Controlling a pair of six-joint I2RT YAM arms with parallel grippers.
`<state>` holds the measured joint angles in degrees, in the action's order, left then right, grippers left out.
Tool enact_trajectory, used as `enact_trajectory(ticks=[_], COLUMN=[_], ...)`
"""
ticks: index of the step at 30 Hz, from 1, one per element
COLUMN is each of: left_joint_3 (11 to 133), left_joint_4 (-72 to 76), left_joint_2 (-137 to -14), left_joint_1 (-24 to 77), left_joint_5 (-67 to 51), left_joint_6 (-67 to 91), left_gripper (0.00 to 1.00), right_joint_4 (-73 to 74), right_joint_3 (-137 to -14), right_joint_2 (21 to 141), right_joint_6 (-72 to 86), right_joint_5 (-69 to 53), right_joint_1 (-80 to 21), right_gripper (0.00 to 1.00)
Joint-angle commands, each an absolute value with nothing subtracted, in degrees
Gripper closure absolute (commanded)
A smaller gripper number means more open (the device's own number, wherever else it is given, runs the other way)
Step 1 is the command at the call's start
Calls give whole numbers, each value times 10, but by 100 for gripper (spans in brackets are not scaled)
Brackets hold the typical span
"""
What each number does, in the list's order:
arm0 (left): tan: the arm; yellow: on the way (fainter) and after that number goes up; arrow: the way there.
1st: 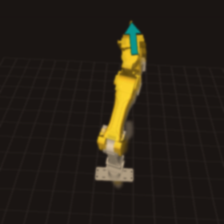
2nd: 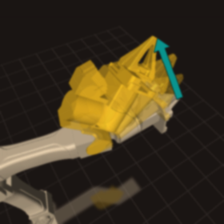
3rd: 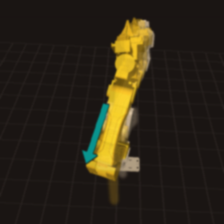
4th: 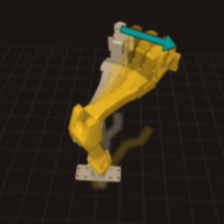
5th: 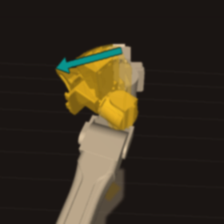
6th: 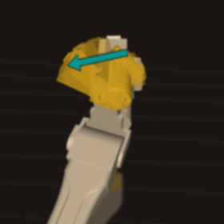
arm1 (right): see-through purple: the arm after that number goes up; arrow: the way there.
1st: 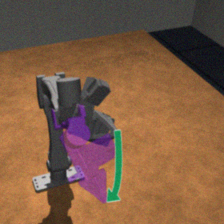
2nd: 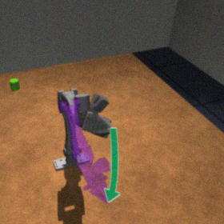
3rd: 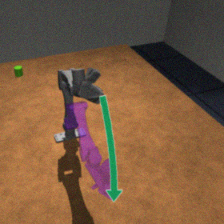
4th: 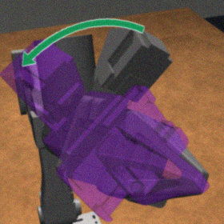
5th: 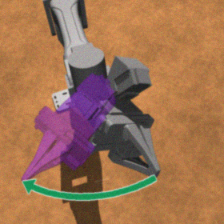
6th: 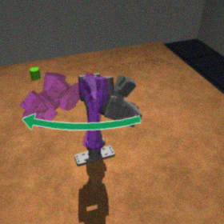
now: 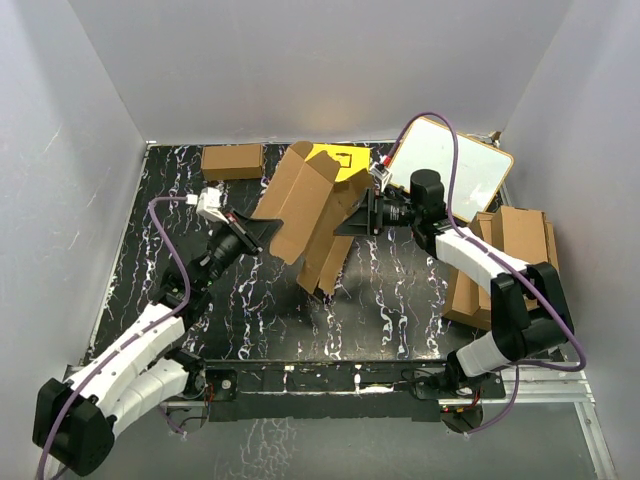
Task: Fold the paper box
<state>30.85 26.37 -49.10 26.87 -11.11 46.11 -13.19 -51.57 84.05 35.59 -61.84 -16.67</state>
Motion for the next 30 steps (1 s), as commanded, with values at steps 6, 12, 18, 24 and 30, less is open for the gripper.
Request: enact_trajectory(ticks=[6,12,18,24,30], left_joint_3=[299,311,311,299,287], left_joint_4=[372,408,423,460,491], left_joint_2=[-519,-566,-578,-585,-612], left_joint_1=[363,402,414,418,420], left_joint_5=[31,48,50,47,44], left_joint_6=[499,494,498,524,554], left_gripper=[100,100,100,100,100], right_joint_4=[-266,-272,-261,-295,-335], right_joint_3=[-499,-494,-483,-465,-457], right_joint_2=[844,841,834,840,836], right_joint_6=[578,587,585,618,653], right_joint_5=[-537,-531,-513,-513,-527], right_joint_1=[-175,-176,-176,-177,-177], right_gripper=[23,26,35,35,43])
